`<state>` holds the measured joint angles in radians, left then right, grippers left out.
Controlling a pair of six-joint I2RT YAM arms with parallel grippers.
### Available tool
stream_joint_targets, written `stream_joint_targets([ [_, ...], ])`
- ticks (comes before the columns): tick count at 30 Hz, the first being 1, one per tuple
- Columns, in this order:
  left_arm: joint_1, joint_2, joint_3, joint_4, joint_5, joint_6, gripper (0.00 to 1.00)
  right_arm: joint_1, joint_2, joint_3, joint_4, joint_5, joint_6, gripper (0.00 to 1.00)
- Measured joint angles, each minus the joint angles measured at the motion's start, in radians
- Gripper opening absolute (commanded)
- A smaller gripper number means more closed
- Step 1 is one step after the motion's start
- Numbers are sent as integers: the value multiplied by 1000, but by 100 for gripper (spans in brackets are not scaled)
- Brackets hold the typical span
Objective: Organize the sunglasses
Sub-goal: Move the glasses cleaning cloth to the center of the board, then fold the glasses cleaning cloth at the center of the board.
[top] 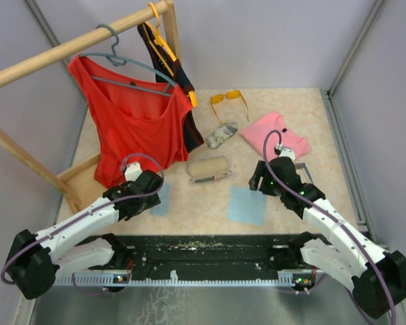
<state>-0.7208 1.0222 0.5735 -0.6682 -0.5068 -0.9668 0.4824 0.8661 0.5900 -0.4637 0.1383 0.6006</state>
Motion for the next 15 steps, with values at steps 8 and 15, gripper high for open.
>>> stream_joint_targets([
  [8, -27, -25, 77, 25, 11, 131, 60, 0, 81, 0, -43, 52, 58, 67],
  [15, -203, 57, 88, 248, 135, 250, 59, 0, 152, 8, -106, 125, 117, 58],
])
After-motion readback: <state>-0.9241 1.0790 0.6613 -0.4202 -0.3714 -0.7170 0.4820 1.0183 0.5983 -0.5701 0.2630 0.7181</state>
